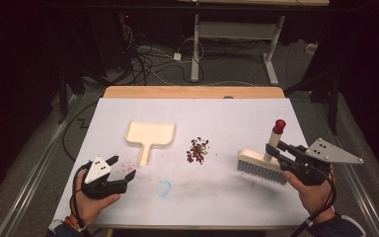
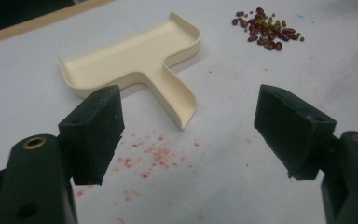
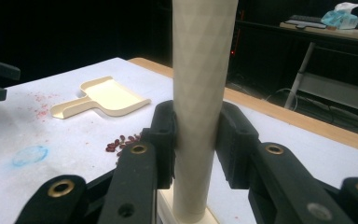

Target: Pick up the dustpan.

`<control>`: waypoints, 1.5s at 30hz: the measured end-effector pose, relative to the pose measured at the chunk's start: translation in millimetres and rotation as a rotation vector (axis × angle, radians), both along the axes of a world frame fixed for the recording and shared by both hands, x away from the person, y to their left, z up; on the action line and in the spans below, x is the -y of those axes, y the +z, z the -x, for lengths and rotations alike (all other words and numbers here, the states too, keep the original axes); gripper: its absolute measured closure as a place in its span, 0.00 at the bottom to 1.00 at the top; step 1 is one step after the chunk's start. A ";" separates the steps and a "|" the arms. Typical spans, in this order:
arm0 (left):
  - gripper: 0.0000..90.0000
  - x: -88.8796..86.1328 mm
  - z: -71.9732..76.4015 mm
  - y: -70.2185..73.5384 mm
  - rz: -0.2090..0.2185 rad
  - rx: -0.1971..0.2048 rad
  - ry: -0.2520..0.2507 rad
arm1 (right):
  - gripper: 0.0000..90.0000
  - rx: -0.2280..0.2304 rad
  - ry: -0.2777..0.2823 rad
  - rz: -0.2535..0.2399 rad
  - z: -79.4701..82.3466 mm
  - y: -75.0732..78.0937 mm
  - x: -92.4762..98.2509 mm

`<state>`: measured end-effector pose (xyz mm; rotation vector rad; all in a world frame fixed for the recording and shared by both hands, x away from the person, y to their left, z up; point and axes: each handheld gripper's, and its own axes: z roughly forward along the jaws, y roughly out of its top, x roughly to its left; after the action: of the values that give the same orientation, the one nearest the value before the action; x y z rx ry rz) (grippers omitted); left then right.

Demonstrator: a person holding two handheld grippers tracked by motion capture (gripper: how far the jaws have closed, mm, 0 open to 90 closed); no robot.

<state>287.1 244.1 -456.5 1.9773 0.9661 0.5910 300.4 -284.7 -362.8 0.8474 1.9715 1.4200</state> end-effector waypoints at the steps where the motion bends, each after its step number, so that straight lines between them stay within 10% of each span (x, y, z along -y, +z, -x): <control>1: 0.26 0.0 0.0 0.0 0.000 0.000 0.000 | 0.78 -0.005 -0.005 -0.004 0.2 -0.2 0.7; 18: 0.28 6.0 -1.0 18.8 -0.069 -0.065 0.112 | 0.78 0.010 -0.010 0.015 3.5 3.2 -3.0; 28: 0.31 27.5 -57.7 12.2 -0.059 -0.293 0.140 | 0.78 0.008 -0.029 0.015 1.9 1.9 -1.9; 45: 0.49 52.8 -128.2 -22.9 -0.116 -0.417 0.185 | 0.78 -0.006 -0.029 0.026 -0.2 -3.0 -1.7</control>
<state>415.3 191.3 -479.3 2.1768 1.4076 0.3435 300.6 -283.0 -365.8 0.8663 1.9698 1.3736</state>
